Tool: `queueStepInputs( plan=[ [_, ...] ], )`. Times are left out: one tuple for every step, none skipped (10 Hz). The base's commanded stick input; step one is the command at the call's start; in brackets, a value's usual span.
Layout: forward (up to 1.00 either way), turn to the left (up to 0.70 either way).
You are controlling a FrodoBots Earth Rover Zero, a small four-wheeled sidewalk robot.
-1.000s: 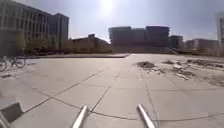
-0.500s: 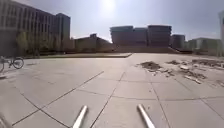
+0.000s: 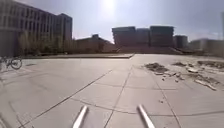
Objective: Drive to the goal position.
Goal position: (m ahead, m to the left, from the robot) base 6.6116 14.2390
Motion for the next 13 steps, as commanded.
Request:
queueStepInputs(
  plan=[
    [0.7,0.35],
    [0.7,0.35],
    [0.7,0.35],
    [0.7,0.18],
    [0.7,0.0],
    [0.7,0.0],
    [0.7,0.0],
    [0.7,0.0],
    [0.7,0.0],
    [0.7,0.0],
    [0.7,0.0],
    [0.7,0.0],
    [0.7,0.0]
  ],
)
